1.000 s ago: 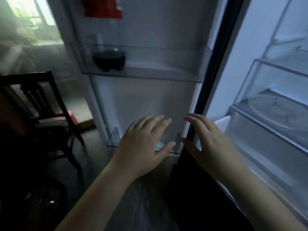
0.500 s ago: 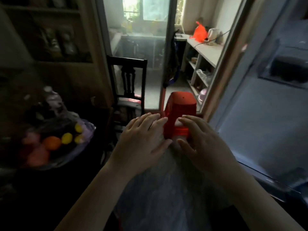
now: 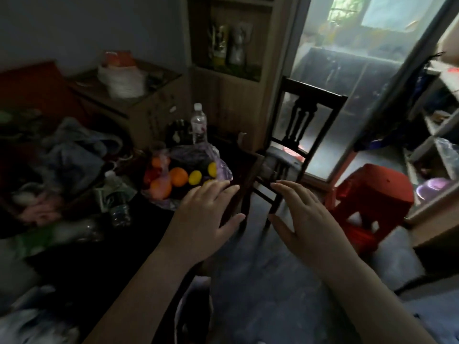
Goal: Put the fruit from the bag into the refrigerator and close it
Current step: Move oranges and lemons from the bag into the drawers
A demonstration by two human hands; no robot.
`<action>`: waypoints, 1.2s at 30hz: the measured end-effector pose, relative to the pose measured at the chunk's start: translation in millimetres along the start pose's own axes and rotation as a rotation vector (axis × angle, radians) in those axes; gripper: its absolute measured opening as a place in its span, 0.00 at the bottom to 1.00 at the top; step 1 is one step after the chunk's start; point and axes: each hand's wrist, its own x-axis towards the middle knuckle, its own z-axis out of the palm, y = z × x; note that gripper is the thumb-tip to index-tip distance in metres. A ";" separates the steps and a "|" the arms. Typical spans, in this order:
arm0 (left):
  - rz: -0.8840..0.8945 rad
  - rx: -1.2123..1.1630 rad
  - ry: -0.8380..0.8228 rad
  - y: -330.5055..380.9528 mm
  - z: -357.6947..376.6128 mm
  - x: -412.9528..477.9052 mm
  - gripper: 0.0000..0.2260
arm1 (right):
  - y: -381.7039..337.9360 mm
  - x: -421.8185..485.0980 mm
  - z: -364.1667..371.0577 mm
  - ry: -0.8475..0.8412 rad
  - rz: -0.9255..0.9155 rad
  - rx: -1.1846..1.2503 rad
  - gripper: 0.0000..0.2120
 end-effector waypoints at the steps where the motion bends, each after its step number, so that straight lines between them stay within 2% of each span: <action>1: -0.026 0.013 0.000 -3.5 4.2 1.2 0.25 | 5.8 7.3 4.7 -0.006 -0.026 0.012 0.26; 7: -0.205 -0.022 0.034 -4.3 22.6 24.2 0.24 | 45.7 50.8 18.7 -0.048 -0.141 0.074 0.28; 12: -0.333 -0.057 0.088 -0.1 43.0 39.6 0.26 | 72.4 80.1 31.8 -0.070 -0.196 0.147 0.24; 21: -0.517 -0.033 0.052 -34.8 64.5 44.6 0.26 | 75.7 124.6 82.9 -0.181 -0.270 0.144 0.25; 30: -0.583 -0.096 -0.041 -127.1 108.3 80.8 0.26 | 56.9 195.5 165.3 -0.264 -0.219 0.217 0.25; 36: -0.528 -0.107 -0.179 -196.5 139.6 108.4 0.25 | 44.8 254.8 230.7 -0.358 -0.162 0.204 0.29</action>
